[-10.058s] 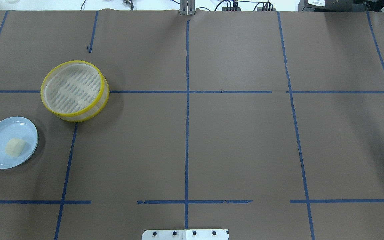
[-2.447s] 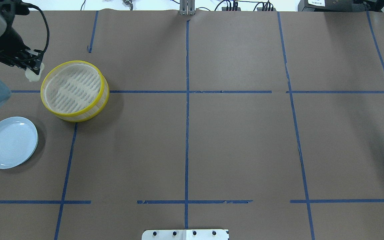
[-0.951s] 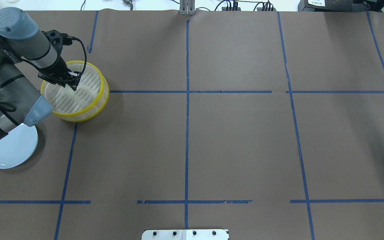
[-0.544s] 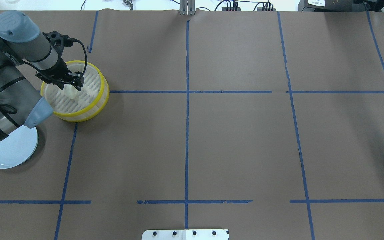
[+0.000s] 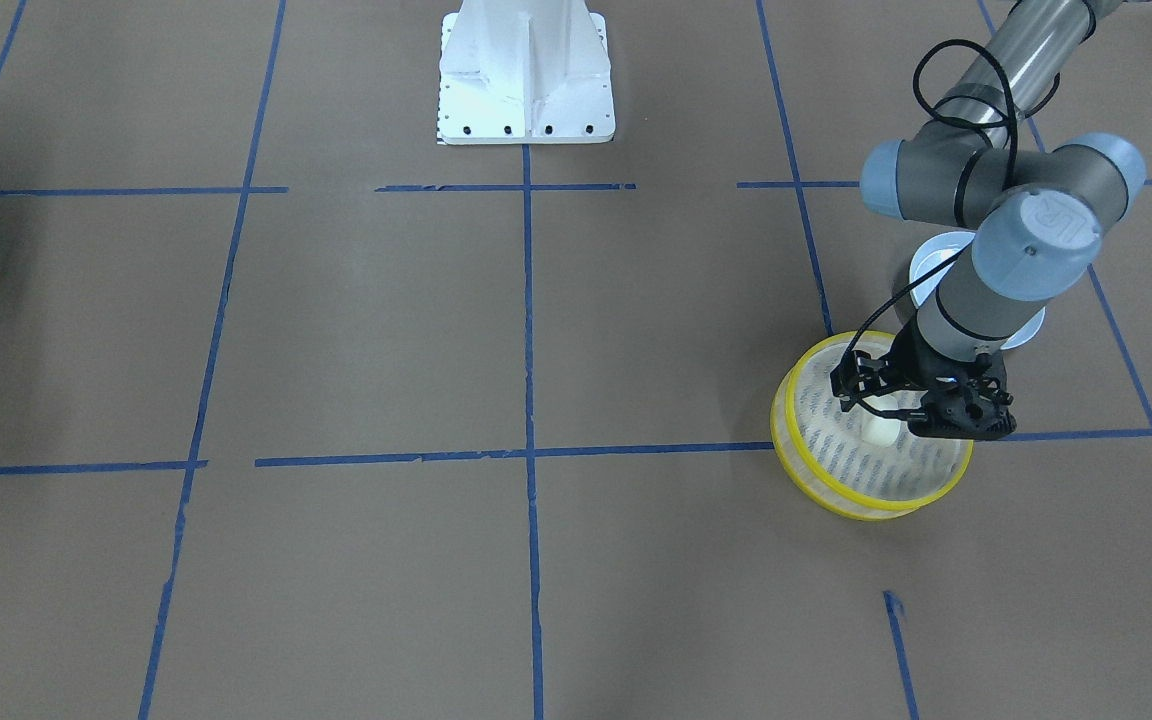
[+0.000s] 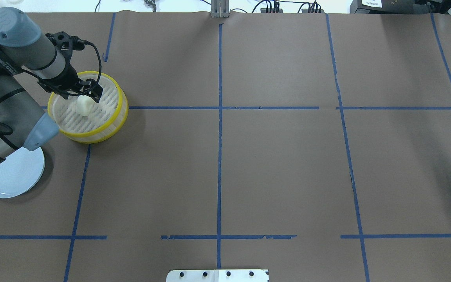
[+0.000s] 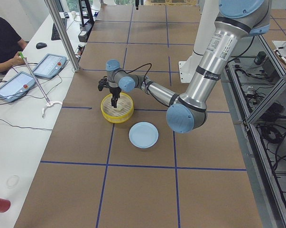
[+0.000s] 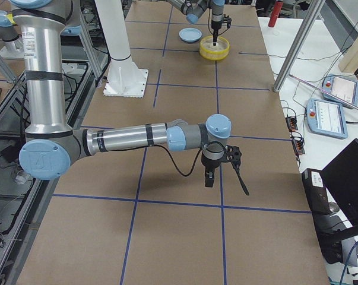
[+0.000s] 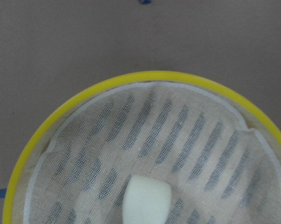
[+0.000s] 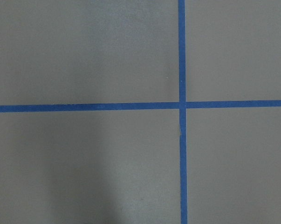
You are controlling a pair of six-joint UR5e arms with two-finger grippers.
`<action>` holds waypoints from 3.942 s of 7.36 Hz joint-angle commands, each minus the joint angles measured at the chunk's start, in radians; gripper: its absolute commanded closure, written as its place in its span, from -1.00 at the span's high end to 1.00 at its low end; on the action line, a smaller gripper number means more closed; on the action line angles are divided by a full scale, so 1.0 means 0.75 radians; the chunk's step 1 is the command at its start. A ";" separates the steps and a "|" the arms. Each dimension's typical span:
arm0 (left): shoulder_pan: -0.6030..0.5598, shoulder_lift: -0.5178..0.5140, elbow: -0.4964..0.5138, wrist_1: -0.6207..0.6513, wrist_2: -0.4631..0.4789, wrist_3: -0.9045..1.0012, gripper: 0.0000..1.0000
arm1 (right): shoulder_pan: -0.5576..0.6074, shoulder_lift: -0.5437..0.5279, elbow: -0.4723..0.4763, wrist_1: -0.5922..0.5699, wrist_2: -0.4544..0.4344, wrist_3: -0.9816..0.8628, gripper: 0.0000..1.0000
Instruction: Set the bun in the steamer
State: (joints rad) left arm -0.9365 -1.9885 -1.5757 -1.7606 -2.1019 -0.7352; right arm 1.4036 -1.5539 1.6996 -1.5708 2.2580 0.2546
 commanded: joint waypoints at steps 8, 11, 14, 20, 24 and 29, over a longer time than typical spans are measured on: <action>-0.788 0.636 -0.362 0.028 -0.181 0.928 1.00 | 0.000 0.000 0.000 0.000 0.000 0.000 1.00; -0.856 0.774 -0.225 0.020 -0.287 0.950 1.00 | 0.000 0.000 0.000 0.000 0.000 0.000 1.00; -0.868 0.800 -0.157 0.028 -0.343 0.948 1.00 | 0.000 0.000 0.000 0.000 0.000 0.000 1.00; -0.878 0.788 -0.194 0.079 -0.335 0.948 1.00 | 0.000 0.000 0.000 0.000 0.000 0.000 1.00; -0.889 0.778 -0.300 0.308 -0.329 0.954 1.00 | 0.000 0.000 0.000 0.000 0.000 0.000 1.00; -0.891 0.776 -0.278 0.306 -0.329 0.954 1.00 | 0.000 0.000 0.000 0.000 0.000 0.000 1.00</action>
State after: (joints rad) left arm -1.6045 -1.4058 -1.7915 -1.5293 -2.3485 -0.0200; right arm 1.4036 -1.5539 1.6996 -1.5708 2.2580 0.2546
